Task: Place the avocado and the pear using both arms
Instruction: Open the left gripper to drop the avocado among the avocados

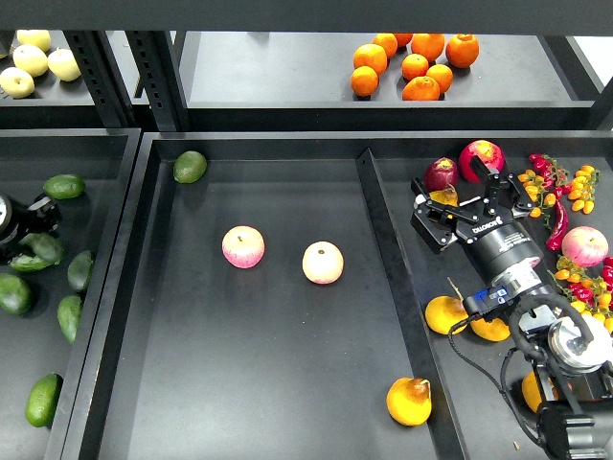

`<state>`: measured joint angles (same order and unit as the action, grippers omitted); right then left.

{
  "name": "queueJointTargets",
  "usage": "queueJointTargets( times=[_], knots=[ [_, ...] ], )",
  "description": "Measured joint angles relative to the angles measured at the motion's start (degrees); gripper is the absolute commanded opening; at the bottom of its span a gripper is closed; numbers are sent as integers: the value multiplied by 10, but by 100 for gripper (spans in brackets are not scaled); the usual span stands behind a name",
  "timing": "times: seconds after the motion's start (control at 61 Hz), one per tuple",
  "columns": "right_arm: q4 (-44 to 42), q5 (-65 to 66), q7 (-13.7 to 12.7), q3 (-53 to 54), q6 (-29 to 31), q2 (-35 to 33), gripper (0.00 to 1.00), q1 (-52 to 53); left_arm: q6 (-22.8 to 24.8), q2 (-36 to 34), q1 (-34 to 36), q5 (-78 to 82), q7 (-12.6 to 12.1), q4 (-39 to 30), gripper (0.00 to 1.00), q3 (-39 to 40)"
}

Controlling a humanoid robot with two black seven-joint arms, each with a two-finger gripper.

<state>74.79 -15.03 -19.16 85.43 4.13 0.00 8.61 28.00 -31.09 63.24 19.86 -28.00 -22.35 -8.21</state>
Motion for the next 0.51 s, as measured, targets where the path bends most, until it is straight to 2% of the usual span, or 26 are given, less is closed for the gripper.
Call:
queueJointTargets(
  times=[0.508],
  knots=[
    [0, -1, 0, -4, 2, 0, 100, -2, 0, -20, -81, 2, 0, 1, 12, 55]
  ],
)
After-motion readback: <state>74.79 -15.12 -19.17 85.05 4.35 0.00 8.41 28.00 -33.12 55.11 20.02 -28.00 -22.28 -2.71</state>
